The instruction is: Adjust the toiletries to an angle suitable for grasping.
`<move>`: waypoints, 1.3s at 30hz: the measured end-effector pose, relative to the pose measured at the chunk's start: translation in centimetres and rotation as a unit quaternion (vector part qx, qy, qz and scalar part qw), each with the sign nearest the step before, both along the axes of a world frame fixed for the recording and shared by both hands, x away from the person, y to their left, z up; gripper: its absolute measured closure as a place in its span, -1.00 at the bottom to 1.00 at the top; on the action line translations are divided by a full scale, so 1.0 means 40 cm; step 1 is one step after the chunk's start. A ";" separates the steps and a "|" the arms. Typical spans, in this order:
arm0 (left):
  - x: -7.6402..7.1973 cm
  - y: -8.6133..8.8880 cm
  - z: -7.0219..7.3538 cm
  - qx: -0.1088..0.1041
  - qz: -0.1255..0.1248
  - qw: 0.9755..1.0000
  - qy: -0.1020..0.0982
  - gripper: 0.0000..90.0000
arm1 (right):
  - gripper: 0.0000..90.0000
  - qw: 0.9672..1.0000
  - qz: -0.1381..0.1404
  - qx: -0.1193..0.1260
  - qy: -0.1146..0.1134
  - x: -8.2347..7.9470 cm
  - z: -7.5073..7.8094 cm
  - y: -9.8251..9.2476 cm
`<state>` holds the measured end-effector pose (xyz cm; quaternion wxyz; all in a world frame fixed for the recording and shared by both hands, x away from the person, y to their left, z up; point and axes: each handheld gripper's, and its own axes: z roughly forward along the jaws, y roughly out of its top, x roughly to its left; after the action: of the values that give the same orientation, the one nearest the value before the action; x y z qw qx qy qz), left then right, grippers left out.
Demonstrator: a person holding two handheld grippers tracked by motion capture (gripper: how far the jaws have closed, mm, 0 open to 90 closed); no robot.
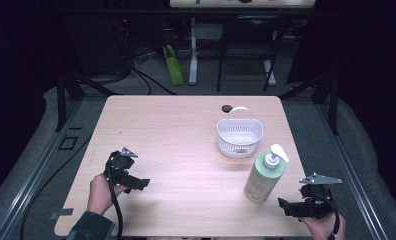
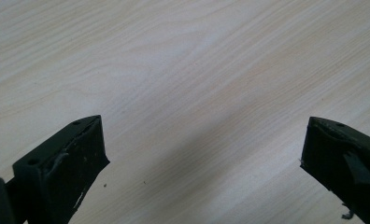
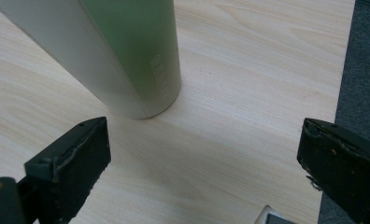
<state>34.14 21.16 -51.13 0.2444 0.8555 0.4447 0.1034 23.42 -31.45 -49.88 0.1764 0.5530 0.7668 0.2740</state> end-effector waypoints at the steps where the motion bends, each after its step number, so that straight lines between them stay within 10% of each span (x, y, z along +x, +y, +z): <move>1: 0.000 0.000 0.000 0.000 0.000 1.000 0.000 -1.00 | -0.94 1.000 0.001 0.000 0.000 0.000 0.000 0.001; 39: -0.002 -0.010 -0.002 0.001 -0.013 1.000 0.000 -1.00 | -0.95 0.991 0.052 0.053 -0.112 0.039 0.063 0.101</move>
<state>34.07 20.74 -51.21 0.2445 0.8615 0.4334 0.1004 25.00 -27.42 -47.36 0.2172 0.4870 0.7539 0.3836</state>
